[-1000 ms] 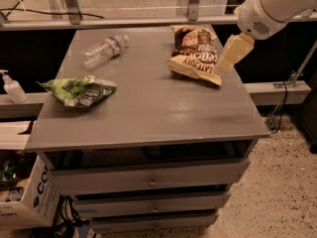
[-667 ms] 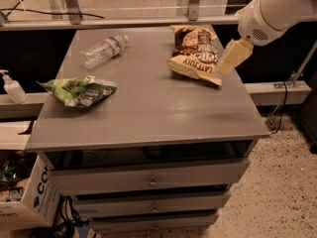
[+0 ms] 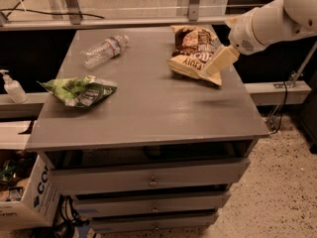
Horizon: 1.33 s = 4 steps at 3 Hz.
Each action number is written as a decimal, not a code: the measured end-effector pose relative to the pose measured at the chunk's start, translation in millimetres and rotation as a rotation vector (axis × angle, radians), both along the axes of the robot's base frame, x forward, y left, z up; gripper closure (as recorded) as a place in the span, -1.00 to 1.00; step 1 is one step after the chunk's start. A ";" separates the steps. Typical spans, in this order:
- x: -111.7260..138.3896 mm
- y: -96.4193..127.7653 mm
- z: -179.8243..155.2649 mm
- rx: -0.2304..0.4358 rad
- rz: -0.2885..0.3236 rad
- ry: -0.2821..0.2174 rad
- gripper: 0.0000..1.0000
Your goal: Pick brown chip bag
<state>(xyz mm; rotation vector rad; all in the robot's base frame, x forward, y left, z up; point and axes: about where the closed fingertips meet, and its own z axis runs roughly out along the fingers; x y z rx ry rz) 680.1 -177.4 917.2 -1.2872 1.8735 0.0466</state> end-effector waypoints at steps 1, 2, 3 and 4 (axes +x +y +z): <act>25.0 11.4 -13.7 0.084 0.024 0.023 -1.00; 48.5 16.0 -34.5 0.122 0.013 0.055 -1.00; 65.4 16.0 -57.1 0.112 -0.015 0.078 -1.00; 71.7 12.9 -75.0 0.104 -0.037 0.087 -0.67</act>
Offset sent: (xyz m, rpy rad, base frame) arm 0.0767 0.0145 -0.0562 0.1635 0.0885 -0.0144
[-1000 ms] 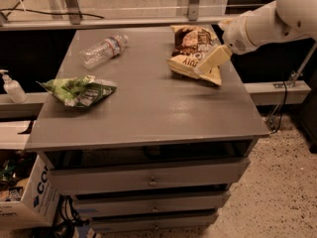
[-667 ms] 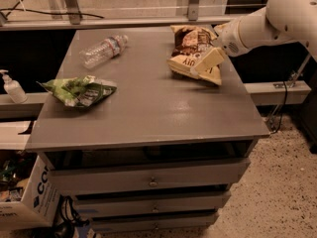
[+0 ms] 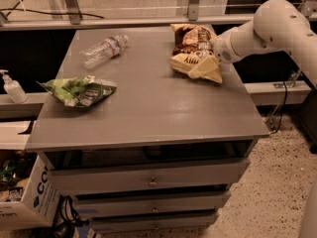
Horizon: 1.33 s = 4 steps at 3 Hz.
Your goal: Pick brown chip bag
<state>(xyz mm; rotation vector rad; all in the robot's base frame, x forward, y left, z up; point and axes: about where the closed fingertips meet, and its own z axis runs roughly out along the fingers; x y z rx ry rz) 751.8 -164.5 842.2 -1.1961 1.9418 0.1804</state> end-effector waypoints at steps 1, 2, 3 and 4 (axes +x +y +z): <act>2.2 0.8 -6.9 0.005 -0.006 0.001 -0.20; 1.5 4.6 -5.3 0.019 0.000 -0.006 0.28; -3.5 10.8 13.5 0.063 0.042 -0.045 0.73; -15.1 20.7 46.7 0.125 0.107 -0.105 1.00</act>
Offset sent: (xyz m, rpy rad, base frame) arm -0.0003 0.0038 0.0023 0.0333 -0.0212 -0.0017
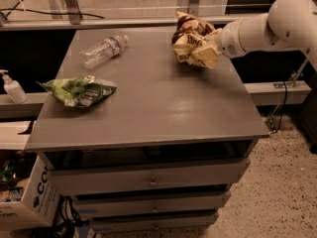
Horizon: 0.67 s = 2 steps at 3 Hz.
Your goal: Pick brown chip bag
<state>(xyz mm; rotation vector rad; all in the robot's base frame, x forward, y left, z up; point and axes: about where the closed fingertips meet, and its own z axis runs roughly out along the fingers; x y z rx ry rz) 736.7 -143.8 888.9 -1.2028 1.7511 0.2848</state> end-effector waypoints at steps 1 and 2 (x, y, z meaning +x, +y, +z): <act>-15.7 14.1 25.3 0.032 0.080 -0.034 1.00; -34.3 28.9 53.5 0.056 0.167 -0.060 1.00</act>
Offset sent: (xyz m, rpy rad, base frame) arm -0.0589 0.0388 0.0899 0.0812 -0.0935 0.2630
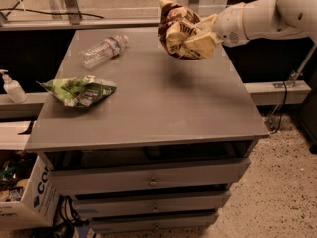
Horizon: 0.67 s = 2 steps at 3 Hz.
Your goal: Pick brown chip bag
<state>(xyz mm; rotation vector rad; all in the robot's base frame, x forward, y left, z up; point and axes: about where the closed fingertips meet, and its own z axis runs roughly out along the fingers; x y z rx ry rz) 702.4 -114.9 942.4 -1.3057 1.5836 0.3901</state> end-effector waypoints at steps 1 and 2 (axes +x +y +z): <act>-18.6 12.0 23.5 0.034 0.082 -0.007 1.00; -21.3 13.9 23.8 0.035 0.094 -0.001 1.00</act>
Offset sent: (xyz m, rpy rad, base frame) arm -0.0169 0.0110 0.0215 0.0309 -0.0062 0.0751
